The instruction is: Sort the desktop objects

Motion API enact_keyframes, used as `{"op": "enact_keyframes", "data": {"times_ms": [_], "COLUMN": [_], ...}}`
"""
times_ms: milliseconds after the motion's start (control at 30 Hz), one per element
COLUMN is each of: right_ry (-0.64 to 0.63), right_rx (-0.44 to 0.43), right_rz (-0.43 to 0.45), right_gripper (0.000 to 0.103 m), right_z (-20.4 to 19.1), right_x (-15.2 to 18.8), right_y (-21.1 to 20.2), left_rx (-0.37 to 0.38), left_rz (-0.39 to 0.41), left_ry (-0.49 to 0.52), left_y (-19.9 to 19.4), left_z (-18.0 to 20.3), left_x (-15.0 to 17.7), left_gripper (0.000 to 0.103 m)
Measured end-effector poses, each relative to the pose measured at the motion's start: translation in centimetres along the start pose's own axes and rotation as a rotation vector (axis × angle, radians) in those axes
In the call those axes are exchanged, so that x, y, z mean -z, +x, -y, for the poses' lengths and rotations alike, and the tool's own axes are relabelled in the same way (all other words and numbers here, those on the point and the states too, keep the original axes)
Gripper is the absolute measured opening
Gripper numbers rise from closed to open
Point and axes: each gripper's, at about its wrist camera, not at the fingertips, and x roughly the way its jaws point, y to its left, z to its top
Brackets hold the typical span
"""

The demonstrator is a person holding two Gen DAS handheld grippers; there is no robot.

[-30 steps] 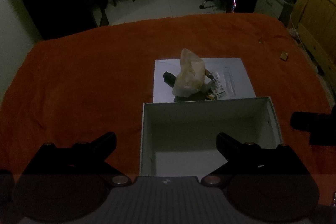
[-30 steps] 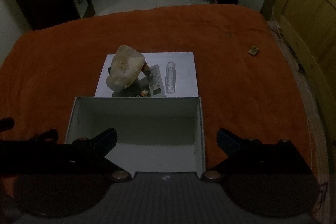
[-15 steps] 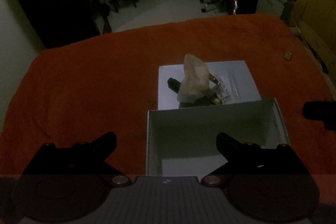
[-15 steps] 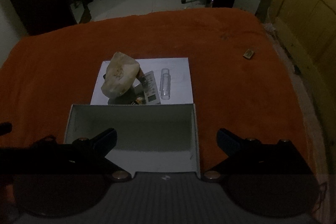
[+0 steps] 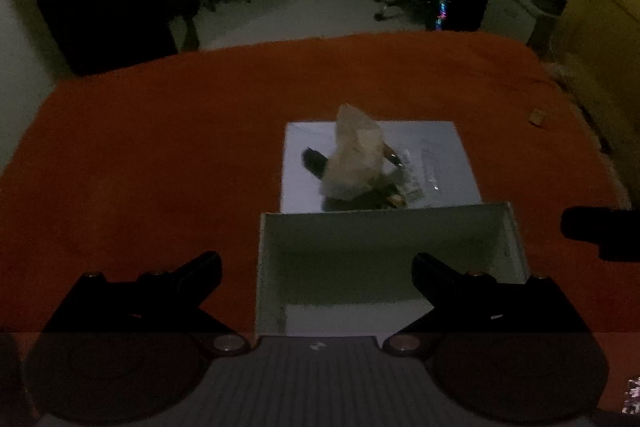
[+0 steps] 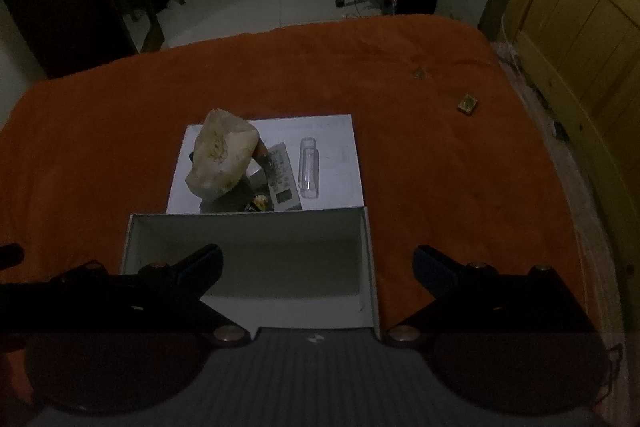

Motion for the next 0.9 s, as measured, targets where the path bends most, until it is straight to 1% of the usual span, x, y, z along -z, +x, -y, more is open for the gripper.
{"op": "enact_keyframes", "data": {"times_ms": [233,333,433,533,700,800,900], "right_ry": [-0.003,-0.005,0.009,0.015,-0.016,-0.011,-0.001], "right_rx": [-0.006,-0.007,-0.035,-0.047,-0.033,-0.055,-0.078], "right_rz": [-0.070,-0.078,-0.089,-0.100,-0.096,-0.099,-0.097], "right_gripper": [0.103,0.103,0.103,0.103,0.103,0.103,0.103], "right_z": [-0.3,-0.3,0.0,0.3,0.2,0.4,0.6], "right_x": [-0.2,-0.7,-1.5,-2.2,-3.9,-4.9,-6.0], "right_y": [1.6,2.3,2.9,3.4,4.2,4.7,5.1], "left_rx": [-0.001,0.000,-0.017,-0.014,-0.016,-0.032,-0.027], "left_rz": [-0.075,-0.098,-0.115,-0.125,-0.141,-0.135,-0.132], "left_ry": [-0.050,-0.065,-0.061,-0.058,-0.050,-0.047,-0.053], "left_y": [2.2,3.3,4.3,5.0,5.8,6.3,6.7], "left_z": [-0.6,-0.7,-0.6,-0.6,-0.7,-0.9,-1.3], "left_x": [-0.4,-0.8,-1.2,-1.7,-2.9,-4.1,-5.4], "left_gripper": [0.102,0.102,0.102,0.102,0.102,0.102,0.102]}}
